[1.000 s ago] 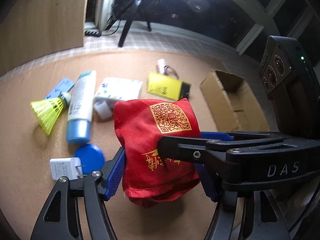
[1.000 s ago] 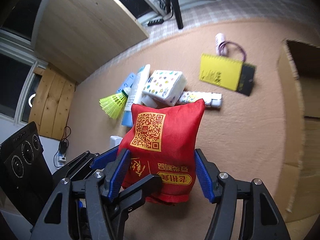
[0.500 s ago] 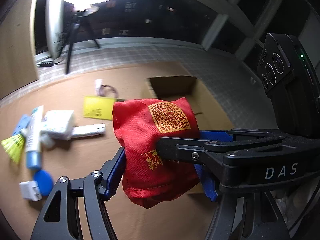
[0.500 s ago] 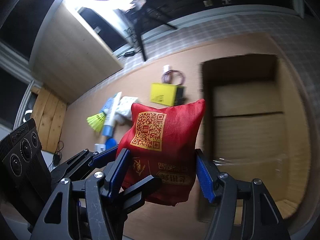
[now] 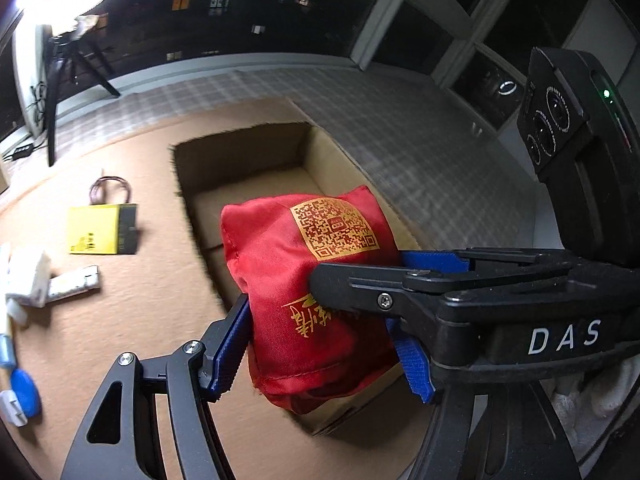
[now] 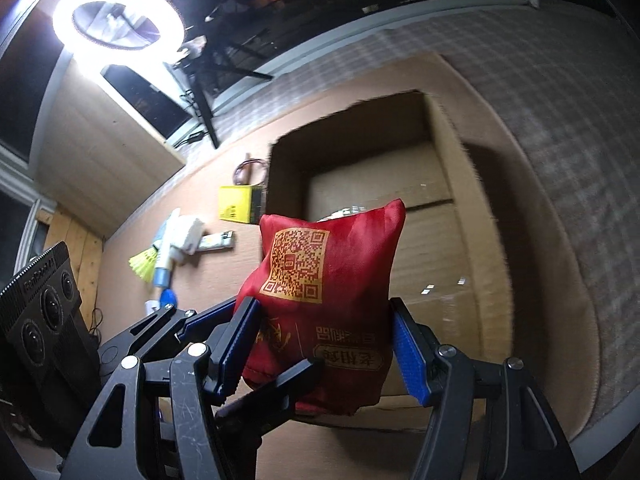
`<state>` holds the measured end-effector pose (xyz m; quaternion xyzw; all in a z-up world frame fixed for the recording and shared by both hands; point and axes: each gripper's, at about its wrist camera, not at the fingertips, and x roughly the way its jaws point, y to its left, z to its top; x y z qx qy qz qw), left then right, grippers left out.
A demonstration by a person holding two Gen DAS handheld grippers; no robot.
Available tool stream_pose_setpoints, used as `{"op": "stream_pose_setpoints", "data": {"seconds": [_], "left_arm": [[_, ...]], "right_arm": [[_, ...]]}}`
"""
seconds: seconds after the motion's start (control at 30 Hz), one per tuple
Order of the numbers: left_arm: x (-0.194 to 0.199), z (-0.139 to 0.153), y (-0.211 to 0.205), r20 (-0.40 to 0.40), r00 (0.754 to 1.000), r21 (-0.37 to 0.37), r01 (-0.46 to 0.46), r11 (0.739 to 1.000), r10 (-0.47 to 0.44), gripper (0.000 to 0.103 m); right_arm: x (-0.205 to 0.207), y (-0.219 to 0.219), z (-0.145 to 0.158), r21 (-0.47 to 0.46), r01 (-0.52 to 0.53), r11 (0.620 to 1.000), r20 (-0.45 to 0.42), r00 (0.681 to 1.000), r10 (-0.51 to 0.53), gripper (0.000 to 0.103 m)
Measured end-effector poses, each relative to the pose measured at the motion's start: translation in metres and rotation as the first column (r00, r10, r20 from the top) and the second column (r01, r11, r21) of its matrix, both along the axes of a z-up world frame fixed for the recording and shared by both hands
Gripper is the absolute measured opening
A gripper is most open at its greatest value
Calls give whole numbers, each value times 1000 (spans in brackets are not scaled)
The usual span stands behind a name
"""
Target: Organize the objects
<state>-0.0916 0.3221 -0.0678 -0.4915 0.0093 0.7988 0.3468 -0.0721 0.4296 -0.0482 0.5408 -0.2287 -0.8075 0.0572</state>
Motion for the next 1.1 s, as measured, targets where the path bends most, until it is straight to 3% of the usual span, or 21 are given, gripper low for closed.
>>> {"op": "stream_pose_setpoints", "data": {"seconds": [0.23, 0.57, 1.1], "left_arm": [[3, -9, 20, 15, 999, -15, 30, 999, -29, 70], [4, -8, 13, -12, 1000, -37, 17, 999, -18, 76], [8, 10, -53, -47, 994, -41, -98, 994, 96, 81]], "right_arm": [[6, 15, -6, 16, 18, 1000, 12, 1000, -19, 61], [6, 20, 1, 97, 47, 994, -15, 999, -46, 63], [9, -16, 18, 97, 14, 995, -111, 994, -3, 63]]}}
